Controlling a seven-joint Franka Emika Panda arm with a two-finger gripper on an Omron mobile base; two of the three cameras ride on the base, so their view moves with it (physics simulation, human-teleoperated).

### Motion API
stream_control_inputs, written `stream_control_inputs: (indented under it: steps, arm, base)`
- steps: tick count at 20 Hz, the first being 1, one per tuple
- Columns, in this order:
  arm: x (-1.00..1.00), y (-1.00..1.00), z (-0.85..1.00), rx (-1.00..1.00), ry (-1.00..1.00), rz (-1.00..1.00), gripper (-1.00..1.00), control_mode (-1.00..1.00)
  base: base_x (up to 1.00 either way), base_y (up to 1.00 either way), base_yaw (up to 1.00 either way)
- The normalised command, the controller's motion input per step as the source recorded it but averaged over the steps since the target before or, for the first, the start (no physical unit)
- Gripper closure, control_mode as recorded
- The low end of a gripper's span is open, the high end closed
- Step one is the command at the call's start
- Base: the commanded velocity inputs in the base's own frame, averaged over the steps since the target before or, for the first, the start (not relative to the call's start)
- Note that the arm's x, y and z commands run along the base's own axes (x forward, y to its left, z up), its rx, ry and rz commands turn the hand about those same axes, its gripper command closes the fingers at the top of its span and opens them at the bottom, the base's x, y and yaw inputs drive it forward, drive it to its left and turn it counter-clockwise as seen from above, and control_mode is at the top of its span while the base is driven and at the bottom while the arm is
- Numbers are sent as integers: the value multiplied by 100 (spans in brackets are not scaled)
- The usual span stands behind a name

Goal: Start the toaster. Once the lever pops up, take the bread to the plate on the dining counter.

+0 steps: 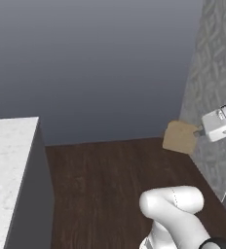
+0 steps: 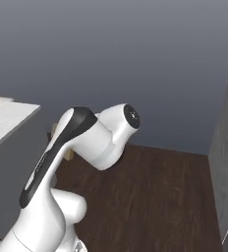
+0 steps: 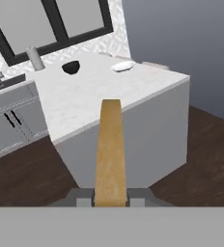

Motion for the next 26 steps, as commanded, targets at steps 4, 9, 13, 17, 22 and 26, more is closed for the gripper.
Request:
stream_control_inputs:
  steps: [4,9,13,17,22,26]
  arm:
    - [0,0,0,0,0,0,100,100]
    - [0,0,0,0,0,0,100,100]
    - [0,0,0,0,0,0,100,100]
    - [0,0,0,0,0,0,100,100]
    - [0,0,0,0,0,0,100,100]
    - [0,0,0,0,0,0,100,100]
  base:
    - [100,0,4]
    - [100,-1,15]
    - [100,0,18]
    - [69,1,34]
    - [31,0,56]
    - [32,0,65]
